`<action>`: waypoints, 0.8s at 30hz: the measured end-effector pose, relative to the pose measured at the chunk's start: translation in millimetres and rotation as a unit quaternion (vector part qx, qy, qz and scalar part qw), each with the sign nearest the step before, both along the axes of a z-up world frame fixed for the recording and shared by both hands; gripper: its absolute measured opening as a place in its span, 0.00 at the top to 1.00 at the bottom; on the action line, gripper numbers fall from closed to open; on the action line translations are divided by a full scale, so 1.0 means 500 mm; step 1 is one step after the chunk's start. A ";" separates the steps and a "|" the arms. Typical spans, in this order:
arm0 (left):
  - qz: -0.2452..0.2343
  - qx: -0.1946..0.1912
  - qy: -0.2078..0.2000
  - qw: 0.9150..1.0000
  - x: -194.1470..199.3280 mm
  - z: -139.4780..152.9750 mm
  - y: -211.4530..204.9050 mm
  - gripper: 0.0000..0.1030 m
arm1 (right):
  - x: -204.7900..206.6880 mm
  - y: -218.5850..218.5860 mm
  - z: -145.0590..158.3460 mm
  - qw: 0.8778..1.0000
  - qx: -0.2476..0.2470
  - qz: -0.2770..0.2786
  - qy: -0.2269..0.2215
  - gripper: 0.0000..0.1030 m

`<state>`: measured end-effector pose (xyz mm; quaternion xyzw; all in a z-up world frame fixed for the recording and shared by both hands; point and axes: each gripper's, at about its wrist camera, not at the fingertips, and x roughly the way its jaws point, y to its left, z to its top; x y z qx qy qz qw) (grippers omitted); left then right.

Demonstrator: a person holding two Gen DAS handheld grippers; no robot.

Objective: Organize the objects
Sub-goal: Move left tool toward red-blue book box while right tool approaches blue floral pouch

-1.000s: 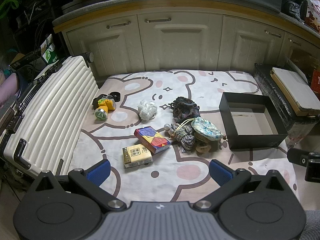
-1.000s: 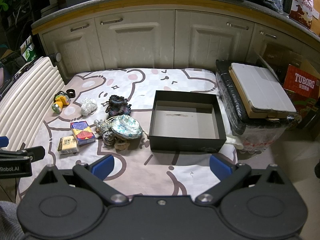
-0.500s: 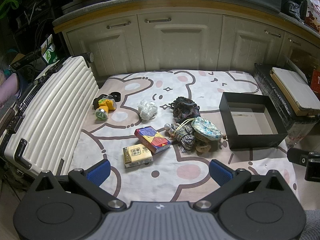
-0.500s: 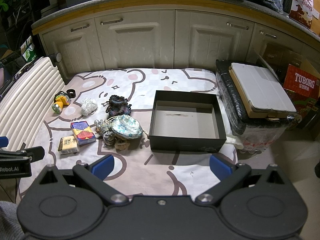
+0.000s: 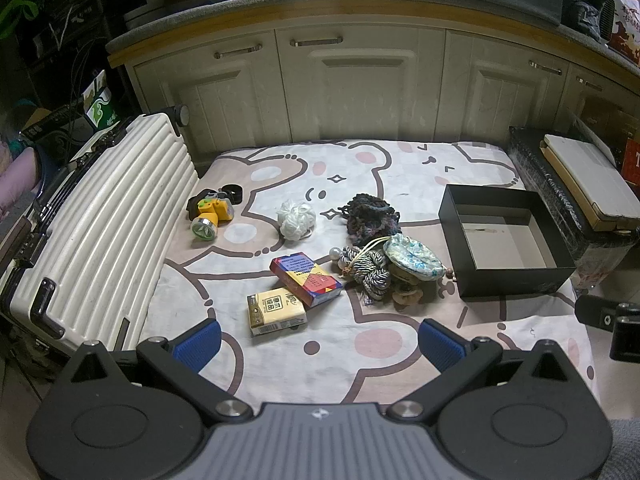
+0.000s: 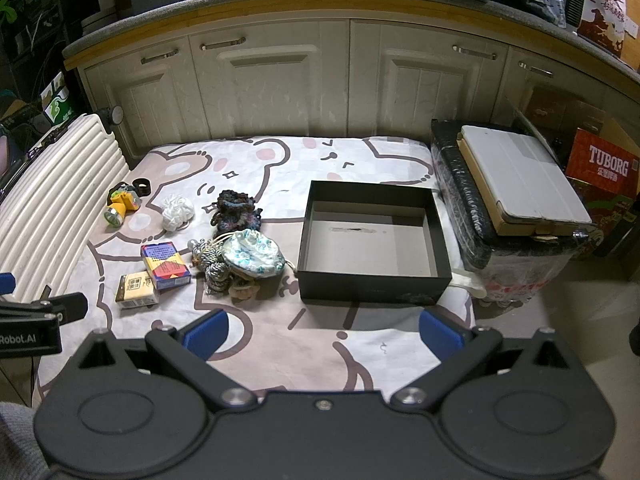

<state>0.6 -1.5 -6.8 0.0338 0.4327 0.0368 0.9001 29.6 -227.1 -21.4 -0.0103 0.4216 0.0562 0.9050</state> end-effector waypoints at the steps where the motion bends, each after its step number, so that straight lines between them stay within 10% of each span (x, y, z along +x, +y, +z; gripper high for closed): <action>1: 0.000 0.000 0.000 1.000 0.000 0.000 0.000 0.00 | 0.000 0.000 0.000 1.000 0.000 0.000 0.000 0.00; 24: -0.022 -0.008 -0.021 0.999 -0.016 0.018 0.000 0.00 | -0.017 -0.011 0.021 0.999 0.024 0.011 -0.029 0.00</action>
